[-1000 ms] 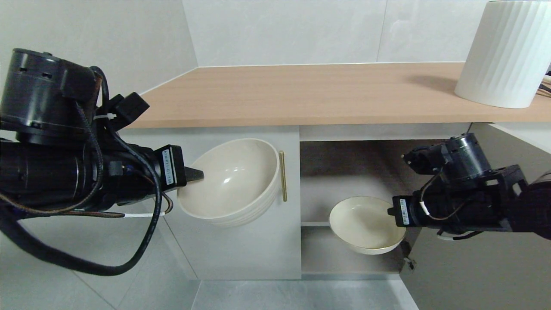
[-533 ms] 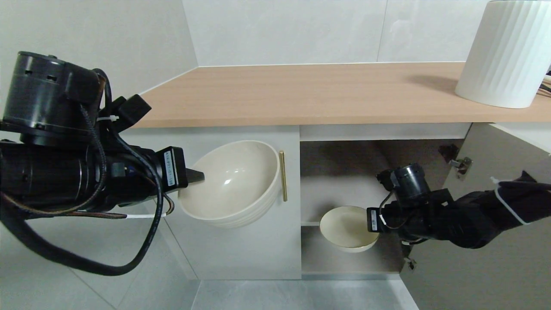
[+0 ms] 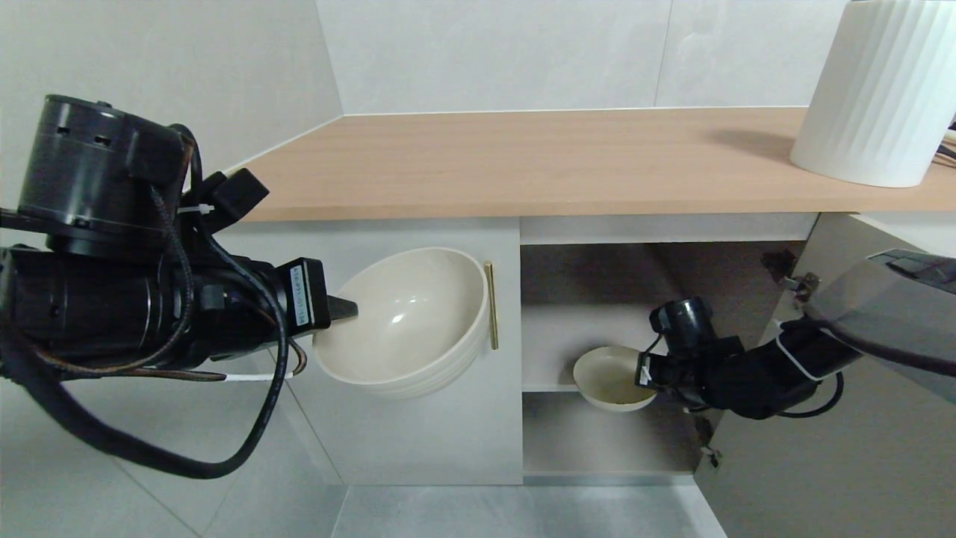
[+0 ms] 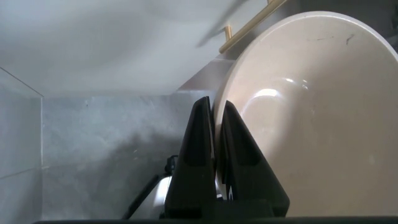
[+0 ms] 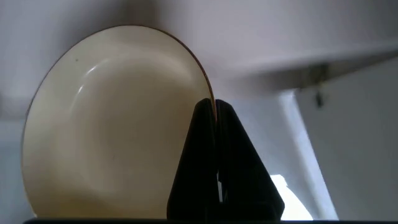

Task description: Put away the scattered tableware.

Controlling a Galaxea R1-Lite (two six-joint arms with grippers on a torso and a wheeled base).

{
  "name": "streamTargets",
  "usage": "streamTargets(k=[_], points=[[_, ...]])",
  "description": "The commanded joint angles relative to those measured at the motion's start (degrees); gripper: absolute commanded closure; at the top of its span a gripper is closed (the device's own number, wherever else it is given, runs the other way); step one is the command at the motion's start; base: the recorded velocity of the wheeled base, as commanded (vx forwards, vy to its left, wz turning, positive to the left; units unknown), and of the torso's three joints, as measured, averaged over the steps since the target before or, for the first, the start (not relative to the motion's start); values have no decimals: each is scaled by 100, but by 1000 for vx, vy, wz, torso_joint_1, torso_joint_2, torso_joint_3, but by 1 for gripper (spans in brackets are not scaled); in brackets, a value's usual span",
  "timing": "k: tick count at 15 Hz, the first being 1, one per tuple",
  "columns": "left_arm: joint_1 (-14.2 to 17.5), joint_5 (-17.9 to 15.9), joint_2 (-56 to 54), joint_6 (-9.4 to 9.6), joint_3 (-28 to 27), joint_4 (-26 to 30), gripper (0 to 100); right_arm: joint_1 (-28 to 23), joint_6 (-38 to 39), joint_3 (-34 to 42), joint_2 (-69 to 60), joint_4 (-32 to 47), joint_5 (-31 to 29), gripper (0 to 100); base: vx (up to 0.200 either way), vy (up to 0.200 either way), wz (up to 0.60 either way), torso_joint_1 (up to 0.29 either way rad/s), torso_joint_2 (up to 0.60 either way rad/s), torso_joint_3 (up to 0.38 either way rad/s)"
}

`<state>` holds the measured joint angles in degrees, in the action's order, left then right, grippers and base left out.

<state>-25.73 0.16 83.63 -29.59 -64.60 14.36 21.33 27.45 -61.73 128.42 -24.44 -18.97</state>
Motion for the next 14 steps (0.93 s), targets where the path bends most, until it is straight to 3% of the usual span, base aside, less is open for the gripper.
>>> streamTargets(k=[1, 4, 14], points=[[-63, 2, 22, -3, 9, 5, 100, -50, -21, -93, 509, -333, -151, 100, 0, 0, 0, 0, 0, 0], [-98, 2, 66, -3, 44, -3, 100, -156, -47, -392, 843, -465, -441, 100, 0, 0, 0, 0, 0, 0], [-248, 11, 259, -3, 70, -3, 100, -367, -100, -1139, 1247, -720, -608, 100, 0, 0, 0, 0, 0, 0]])
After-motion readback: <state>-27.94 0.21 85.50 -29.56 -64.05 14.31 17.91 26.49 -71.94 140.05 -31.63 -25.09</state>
